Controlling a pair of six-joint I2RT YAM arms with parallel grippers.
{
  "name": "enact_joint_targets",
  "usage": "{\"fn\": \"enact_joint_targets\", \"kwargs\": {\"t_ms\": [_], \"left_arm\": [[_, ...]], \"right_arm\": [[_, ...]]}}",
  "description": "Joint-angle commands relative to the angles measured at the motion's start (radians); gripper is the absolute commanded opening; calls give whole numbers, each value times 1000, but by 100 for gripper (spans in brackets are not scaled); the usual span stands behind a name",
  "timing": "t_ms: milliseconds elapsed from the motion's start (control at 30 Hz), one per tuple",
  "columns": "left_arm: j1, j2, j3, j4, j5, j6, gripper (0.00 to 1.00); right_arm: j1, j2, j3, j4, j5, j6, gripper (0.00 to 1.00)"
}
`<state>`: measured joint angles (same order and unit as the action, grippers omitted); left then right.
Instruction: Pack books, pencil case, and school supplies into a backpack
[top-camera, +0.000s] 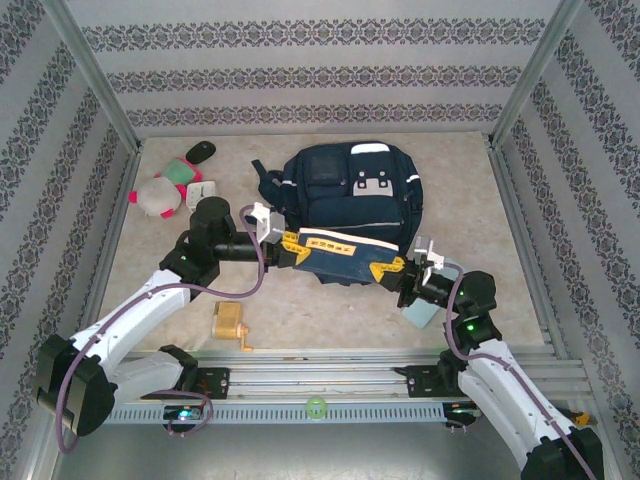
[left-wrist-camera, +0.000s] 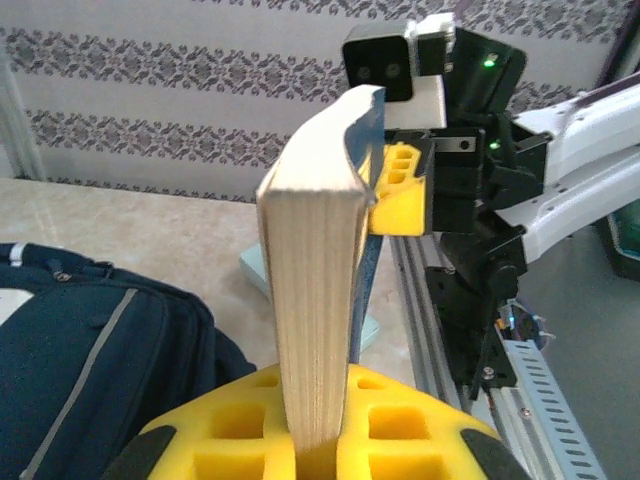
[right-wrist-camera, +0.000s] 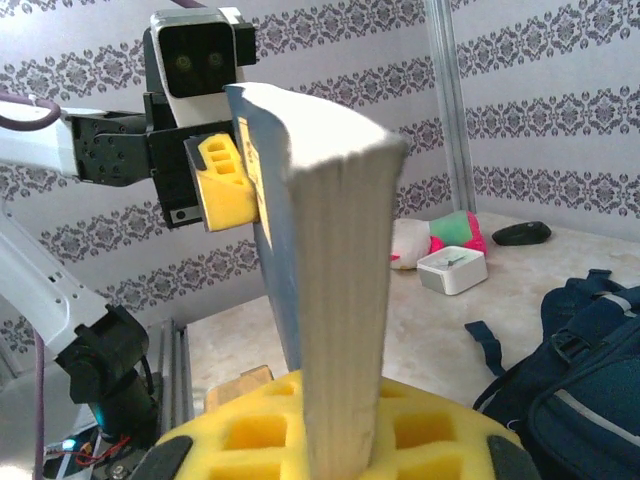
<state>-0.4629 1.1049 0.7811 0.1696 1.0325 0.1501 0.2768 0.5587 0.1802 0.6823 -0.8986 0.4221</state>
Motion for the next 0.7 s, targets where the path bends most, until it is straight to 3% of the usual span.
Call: {"fn": "enact_joint_targets", "kwargs": {"t_ms": [0, 33, 100, 233, 367, 433, 667], "left_arm": [[12, 4, 34, -73, -185, 85, 35], [10, 8, 39, -81, -260, 94, 47], [7, 24, 62, -127, -364, 147, 58], [-50, 114, 141, -242, -586, 317, 66], [-127, 249, 218, -288, -728, 486, 72], [-157, 332, 261, -280, -757, 521, 73], [-193, 600, 405, -229, -727, 605, 75]], "right_arm": [[-25, -18, 25, 11, 95, 38, 0], [-43, -19, 21, -4, 147, 72, 0], [-79, -26, 2, -31, 276, 139, 0], [-99, -72, 1, -221, 613, 177, 0], [-99, -118, 89, -530, 899, 200, 0], [-100, -134, 102, -573, 952, 207, 0], [-100, -164, 118, -619, 964, 224, 0]]}}
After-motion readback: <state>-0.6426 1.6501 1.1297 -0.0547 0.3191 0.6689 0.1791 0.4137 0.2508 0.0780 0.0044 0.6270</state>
